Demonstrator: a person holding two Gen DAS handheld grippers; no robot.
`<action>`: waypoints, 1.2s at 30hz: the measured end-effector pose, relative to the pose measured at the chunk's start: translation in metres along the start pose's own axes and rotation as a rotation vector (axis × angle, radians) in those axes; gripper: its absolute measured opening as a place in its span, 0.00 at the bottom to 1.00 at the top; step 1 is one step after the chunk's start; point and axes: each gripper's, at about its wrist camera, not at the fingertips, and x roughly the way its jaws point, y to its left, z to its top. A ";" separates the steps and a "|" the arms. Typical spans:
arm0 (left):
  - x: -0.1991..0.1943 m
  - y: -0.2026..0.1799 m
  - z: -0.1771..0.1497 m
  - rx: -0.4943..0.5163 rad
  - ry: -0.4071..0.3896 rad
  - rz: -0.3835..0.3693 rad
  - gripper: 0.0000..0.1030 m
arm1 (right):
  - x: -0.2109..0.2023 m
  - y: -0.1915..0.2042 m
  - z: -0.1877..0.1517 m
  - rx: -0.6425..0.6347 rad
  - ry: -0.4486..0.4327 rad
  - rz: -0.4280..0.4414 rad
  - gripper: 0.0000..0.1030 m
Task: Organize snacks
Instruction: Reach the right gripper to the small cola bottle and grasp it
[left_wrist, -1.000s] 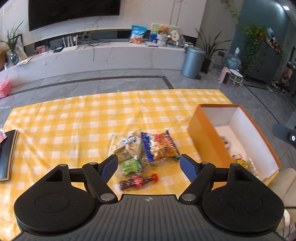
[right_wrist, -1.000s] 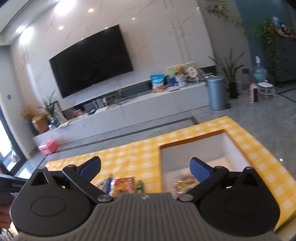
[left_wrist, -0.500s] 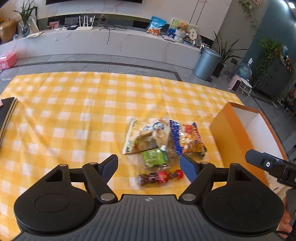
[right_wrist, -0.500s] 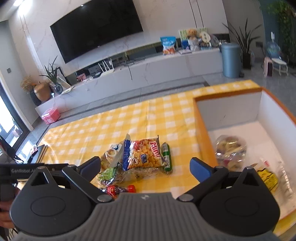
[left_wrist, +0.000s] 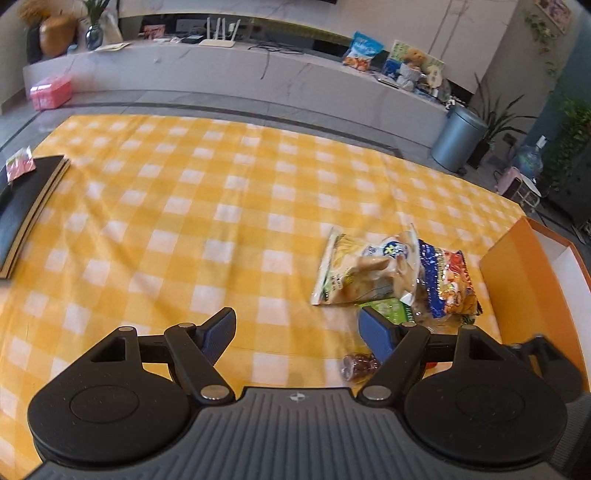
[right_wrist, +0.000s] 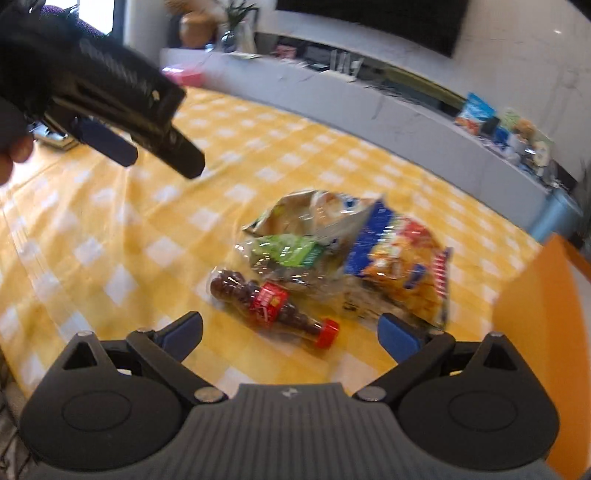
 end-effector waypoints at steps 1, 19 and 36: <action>-0.001 0.000 0.000 -0.002 -0.003 0.004 0.86 | 0.006 -0.002 0.001 0.010 0.009 0.024 0.89; 0.008 0.001 -0.004 -0.013 0.052 -0.006 0.86 | 0.011 -0.016 -0.014 0.154 0.121 0.146 0.22; 0.004 0.013 -0.001 -0.102 0.067 -0.121 0.86 | 0.039 0.005 0.007 0.130 0.049 0.131 0.69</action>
